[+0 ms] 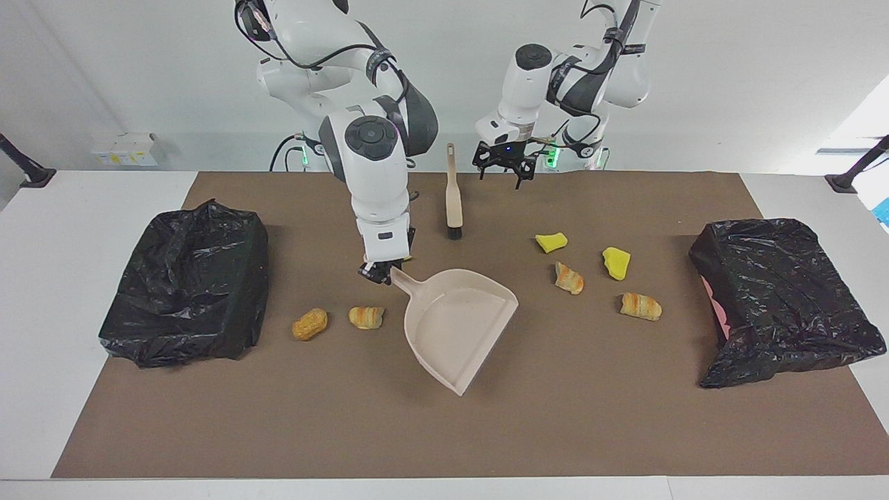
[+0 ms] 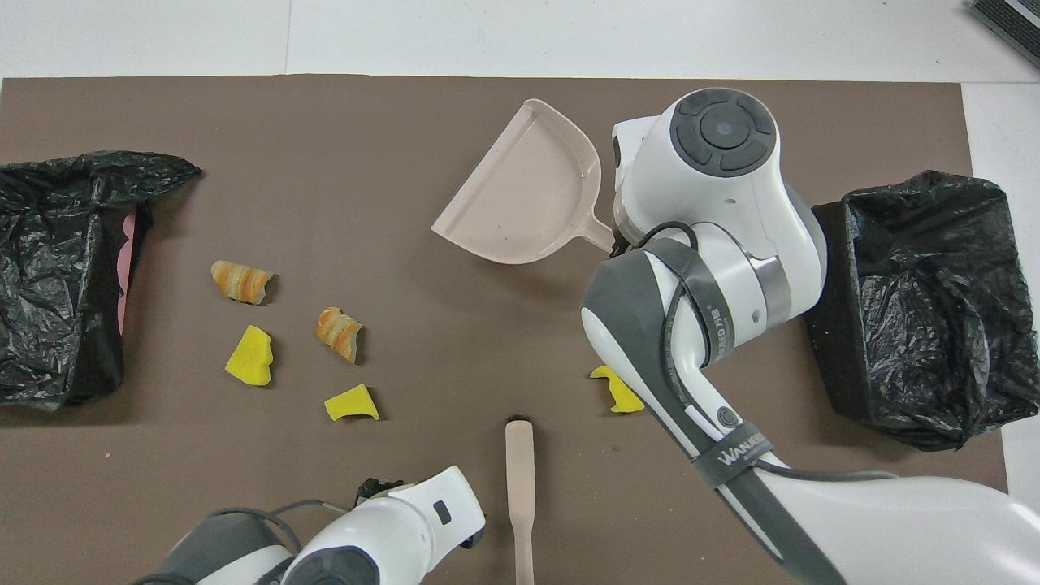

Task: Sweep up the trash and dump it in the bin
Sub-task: 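Lift the dustpan with the right gripper while the left gripper reaches the brush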

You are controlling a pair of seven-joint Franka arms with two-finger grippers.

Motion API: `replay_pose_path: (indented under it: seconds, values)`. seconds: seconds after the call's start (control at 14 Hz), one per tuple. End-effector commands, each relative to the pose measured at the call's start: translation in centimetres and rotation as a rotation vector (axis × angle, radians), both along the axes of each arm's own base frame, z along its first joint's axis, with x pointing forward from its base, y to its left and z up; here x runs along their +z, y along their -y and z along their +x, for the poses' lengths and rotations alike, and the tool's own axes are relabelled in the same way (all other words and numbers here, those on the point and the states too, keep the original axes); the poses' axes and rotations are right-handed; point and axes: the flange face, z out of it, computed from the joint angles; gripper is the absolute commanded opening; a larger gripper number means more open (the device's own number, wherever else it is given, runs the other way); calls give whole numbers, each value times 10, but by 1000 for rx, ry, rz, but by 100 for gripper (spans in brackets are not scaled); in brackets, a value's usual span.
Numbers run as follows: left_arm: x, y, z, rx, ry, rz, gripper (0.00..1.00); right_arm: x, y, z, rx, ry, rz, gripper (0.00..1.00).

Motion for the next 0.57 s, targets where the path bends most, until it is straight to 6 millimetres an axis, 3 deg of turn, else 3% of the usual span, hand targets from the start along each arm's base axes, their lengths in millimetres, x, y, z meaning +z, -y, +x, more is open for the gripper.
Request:
replay_pose_path:
  seconds: [0.0,0.36,0.5]
  values:
    - [-23,28,-22,74,-16,-11,100,-9,10,6,166,1,-52,0]
    - [-27,43,-44,79,-28,6,100,-17,3,6,306,-3,-103,0]
    - [-27,43,-44,72,-23,10,64,-22,-2,5,319,-1,-101,0]
